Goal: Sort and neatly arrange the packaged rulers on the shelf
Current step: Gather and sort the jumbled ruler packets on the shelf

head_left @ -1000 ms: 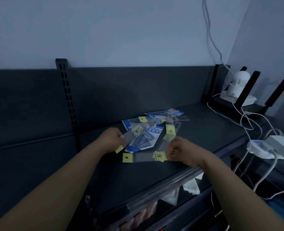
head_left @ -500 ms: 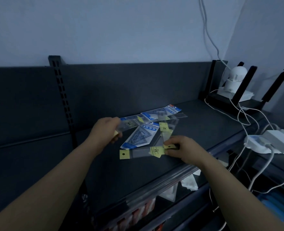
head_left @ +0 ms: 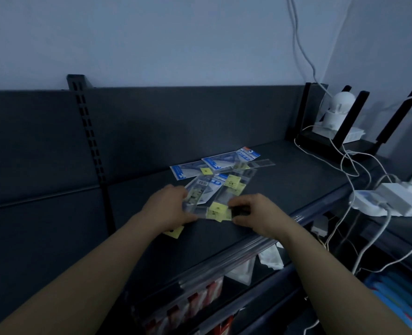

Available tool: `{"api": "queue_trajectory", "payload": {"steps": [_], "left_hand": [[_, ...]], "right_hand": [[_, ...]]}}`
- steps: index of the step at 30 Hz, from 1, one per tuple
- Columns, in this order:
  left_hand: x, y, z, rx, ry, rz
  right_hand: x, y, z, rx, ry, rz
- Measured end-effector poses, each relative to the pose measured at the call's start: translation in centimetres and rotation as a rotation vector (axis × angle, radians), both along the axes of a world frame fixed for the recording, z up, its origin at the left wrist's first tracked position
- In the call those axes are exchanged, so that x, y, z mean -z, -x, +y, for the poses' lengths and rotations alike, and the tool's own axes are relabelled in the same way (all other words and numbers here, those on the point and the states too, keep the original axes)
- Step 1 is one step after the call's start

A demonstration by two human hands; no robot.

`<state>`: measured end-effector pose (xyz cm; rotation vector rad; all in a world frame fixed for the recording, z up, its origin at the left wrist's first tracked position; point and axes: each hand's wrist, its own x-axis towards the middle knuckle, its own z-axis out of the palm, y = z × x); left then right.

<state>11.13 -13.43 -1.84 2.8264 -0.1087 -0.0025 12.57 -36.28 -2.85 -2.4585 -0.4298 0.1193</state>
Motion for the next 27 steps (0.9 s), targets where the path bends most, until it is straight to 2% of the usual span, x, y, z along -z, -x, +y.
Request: {"api": "queue_trajectory", "payload": {"steps": [3,6,9,13,16,18,21,23,27], "left_hand": [[-0.4,0.3,1.3,-0.073,0.085,0.031],[-0.8,0.8,2.1,-0.074,0.081,0.061],[-1.3,1.4,2.5,-0.075,0.054,0.102],[-0.7,2.2,2.6,-0.086,0.075,0.152],[0.0,2.5,2.2,-0.057,0.088,0.105],[0.2,2.6,2.3,-0.022,0.061,0.055],[-0.2,2.7,3.1,-0.012,0.078,0.044],[-0.5,2.9,3.8,-0.022,0.095,0.071],[-1.0,3.6,4.2,-0.040,0.095,0.191]], "right_hand": [[-0.4,-0.3,0.3,0.051,-0.112,-0.037],[-0.9,-0.9,0.4,0.004,0.091,-0.149],[-0.9,-0.9,1.0,-0.085,0.227,-0.083],[0.0,-0.7,1.8,-0.134,0.357,-0.120],[-0.4,-0.2,2.1,-0.184,0.291,-0.098],[-1.1,-0.5,1.8,-0.142,0.250,-0.094],[-1.5,-1.7,0.9,-0.130,0.325,-0.030],[-1.4,-2.2,0.7,-0.132,0.360,0.030],[-2.0,-2.4,1.2,-0.132,0.400,0.022]]}}
